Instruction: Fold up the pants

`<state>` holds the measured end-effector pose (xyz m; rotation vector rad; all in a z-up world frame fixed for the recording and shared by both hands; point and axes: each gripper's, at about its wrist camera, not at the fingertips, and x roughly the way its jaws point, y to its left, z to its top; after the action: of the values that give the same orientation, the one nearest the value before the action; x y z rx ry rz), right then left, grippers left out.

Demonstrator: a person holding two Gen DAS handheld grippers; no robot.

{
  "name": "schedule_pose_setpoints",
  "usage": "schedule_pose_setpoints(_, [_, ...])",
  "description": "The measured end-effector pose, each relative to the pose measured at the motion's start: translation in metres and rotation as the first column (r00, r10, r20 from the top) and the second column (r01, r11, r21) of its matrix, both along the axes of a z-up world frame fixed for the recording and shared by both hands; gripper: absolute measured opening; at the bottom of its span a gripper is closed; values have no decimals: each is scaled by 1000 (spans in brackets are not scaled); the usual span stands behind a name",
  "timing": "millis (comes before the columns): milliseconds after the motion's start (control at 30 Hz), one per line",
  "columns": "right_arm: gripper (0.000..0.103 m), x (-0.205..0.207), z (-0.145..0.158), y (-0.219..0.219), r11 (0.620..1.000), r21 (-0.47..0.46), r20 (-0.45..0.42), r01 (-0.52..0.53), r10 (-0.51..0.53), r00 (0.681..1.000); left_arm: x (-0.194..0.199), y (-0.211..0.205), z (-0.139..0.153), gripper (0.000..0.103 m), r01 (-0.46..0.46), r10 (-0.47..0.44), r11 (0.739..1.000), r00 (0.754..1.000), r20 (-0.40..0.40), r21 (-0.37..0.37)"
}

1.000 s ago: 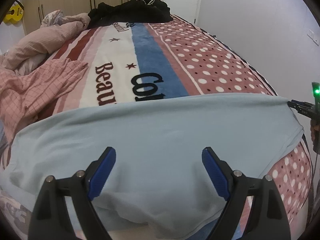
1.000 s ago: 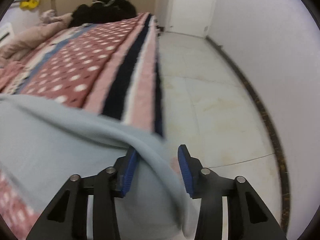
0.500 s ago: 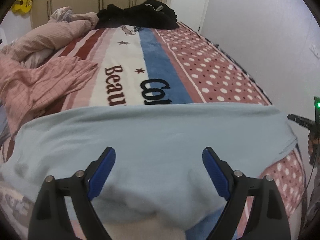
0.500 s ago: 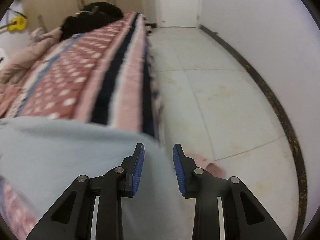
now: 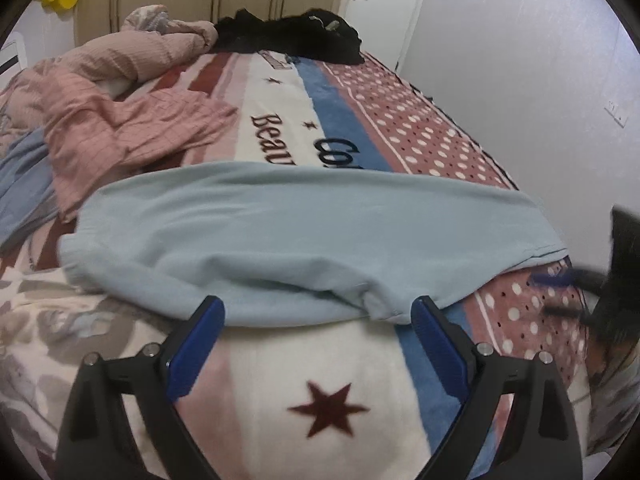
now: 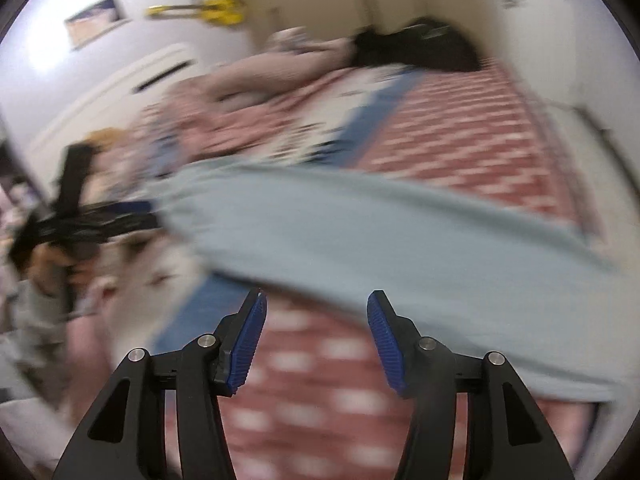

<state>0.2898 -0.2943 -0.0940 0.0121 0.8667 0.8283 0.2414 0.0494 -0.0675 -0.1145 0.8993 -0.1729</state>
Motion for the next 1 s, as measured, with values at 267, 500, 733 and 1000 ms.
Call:
schedule_pose_setpoints(267, [50,-23,-41,123,994,17,13,-105,104,994,-19,33,4,93,30,-28,998,998,51,-47])
schedule_pose_setpoints(500, [54,2,-46,127,997,1,33,76,-76,997,-16,45,-5,93,84,-75,993,991,107,-79])
schedule_pose_setpoints(733, [60,15,-34,139,994,10,72,108,-109,991,-8,58,-2,93,100,-74,985,981,179,-143])
schedule_pose_setpoints(1000, [62,8,-50,149,993,-1,-31,116,-116,993,-5,66,9,94,109,-67,975,975,213,-194])
